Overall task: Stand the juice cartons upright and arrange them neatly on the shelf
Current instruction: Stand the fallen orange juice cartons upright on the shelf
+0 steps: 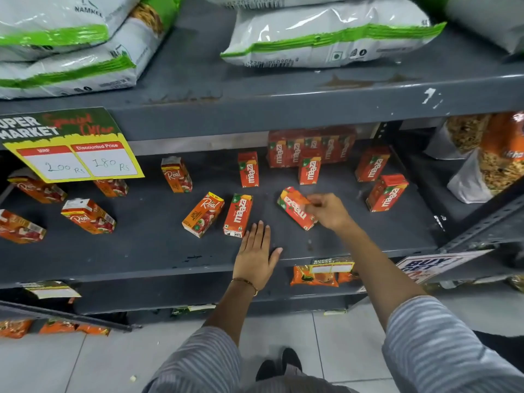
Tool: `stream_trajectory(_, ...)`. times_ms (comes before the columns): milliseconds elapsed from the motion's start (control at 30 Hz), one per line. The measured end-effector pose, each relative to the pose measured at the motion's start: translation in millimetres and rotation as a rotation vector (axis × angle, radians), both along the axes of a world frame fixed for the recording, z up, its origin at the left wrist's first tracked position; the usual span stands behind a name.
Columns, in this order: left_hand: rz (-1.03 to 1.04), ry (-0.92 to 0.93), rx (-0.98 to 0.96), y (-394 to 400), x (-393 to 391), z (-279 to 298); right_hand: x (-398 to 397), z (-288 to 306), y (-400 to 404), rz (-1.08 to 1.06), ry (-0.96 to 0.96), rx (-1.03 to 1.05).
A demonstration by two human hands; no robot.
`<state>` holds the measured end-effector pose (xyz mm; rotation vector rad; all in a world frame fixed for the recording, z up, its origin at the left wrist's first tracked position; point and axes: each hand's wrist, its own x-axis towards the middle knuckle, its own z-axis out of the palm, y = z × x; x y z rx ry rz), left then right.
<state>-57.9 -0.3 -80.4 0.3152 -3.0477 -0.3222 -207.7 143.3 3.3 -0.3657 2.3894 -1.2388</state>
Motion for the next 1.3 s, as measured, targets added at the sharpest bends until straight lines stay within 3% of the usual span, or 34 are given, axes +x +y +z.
stream_trajectory(67,0.000,0.001,-0.008,-0.2,0.0,-0.1,3.2,4.4,14.3,-0.063,-0.209,-0.252)
stream_trajectory(167,-0.001,0.012,-0.010,-0.8,-0.1,0.0,8.1,22.7,34.1,0.055,-0.356,-0.427)
stream_trajectory(467,-0.003,0.011,-0.007,0.4,-0.9,-1.3,23.2,106.5,53.6,0.454,-0.344,-0.710)
stream_trajectory(633,-0.011,0.033,-0.033,1.3,-0.7,1.6,26.1,118.7,57.1,0.499,-0.335,-0.691)
stream_trajectory(1033,-0.009,-0.003,-0.044,0.6,-0.5,0.6,6.4,23.5,64.3,-0.007,-0.198,-0.439)
stream_trajectory(1300,-0.004,-0.022,-0.038,0.3,-0.6,2.5,-8.1,4.7,59.4,-0.103,-0.180,-0.421)
